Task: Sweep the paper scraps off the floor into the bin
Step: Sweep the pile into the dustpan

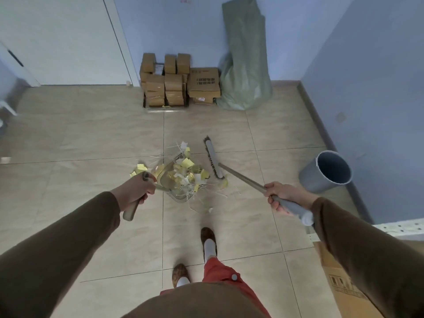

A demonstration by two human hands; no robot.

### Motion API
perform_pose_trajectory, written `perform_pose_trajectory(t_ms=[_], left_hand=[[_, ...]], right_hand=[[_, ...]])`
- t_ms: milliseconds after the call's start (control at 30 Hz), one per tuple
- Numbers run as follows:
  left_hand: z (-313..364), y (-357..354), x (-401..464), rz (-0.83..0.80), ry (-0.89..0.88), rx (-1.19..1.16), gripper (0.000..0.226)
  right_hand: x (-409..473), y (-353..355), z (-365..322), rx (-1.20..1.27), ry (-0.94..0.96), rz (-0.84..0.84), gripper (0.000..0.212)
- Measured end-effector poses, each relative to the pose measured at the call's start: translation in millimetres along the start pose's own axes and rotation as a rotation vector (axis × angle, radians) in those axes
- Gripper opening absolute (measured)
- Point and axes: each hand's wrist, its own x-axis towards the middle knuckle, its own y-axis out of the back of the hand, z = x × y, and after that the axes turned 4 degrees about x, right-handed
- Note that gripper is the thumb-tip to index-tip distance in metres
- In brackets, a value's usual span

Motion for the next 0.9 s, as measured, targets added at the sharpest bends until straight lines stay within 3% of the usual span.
perform_pose_trajectory(t_ms=[100,267,533,900], left_hand=[[12.3,-0.7,-7.4,-0.025,-0.057,0.036,0.036],[44.5,-1.8,-22.7,-0.082,-0.155,0.107,0.035],[125.1,-22.3,-42.5,-0.149,-0.277,0.161,0.034],[267.8,-162.0,-59.2,-0.142,-0.484,0.432,0.029]], right_hand=[[-24.7,7.3,10.6,0.16,-0.051,0.001,0.004],[-38.4,8.6,34.6,0.533,-0.104,-0.048,0.017],[-28.2,14.8,76.8,0.752,-0.1,-0.02,0.009],[-39.5,82.5,106.3,0.995,-0.059,-0.009,0.007]])
